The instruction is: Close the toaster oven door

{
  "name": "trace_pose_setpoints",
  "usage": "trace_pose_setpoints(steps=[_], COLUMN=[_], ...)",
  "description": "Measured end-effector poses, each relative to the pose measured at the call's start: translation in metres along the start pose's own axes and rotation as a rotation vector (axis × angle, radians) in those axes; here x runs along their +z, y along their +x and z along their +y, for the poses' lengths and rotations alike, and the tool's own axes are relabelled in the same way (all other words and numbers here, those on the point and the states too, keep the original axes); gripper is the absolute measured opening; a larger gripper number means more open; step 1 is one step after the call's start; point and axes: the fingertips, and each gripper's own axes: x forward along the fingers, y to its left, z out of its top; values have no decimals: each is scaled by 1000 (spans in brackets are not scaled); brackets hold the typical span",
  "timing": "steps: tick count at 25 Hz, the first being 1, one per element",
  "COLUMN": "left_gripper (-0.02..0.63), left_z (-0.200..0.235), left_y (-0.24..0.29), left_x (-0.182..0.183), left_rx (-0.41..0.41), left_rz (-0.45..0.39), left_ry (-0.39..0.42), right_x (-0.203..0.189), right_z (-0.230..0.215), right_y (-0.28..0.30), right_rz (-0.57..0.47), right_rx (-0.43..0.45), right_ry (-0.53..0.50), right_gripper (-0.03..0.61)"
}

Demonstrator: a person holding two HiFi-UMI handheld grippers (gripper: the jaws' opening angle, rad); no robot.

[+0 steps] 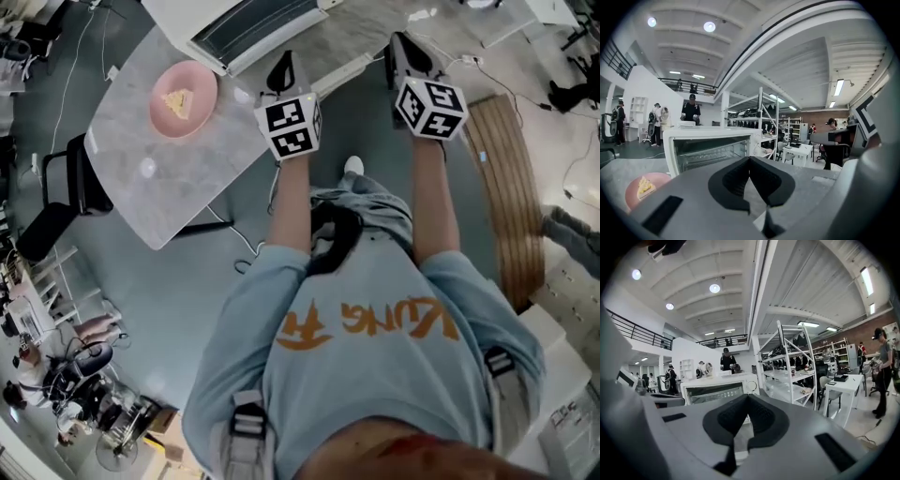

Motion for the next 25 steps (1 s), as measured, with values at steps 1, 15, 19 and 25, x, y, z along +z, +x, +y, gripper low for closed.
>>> trace_pose_setpoints(steps=[1,15,19,25], left_gripper=[2,2,2,2], left_z=[3,53,56,52], left_y=[5,5,-4,-19], left_x=[-3,-29,-53,-101], left_rx=[15,179,188,161], left_rz=[8,89,138,240], left_ry=[1,1,-3,49], right_x=[-3,-16,-36,-83], right_z=[-2,28,39,52], right_y=[9,76,79,78], right_rz=[5,68,114,209], right_rx=[15,242,281,353], right_ry=[6,-20,-52,-145], right_gripper=[-1,0,0,0])
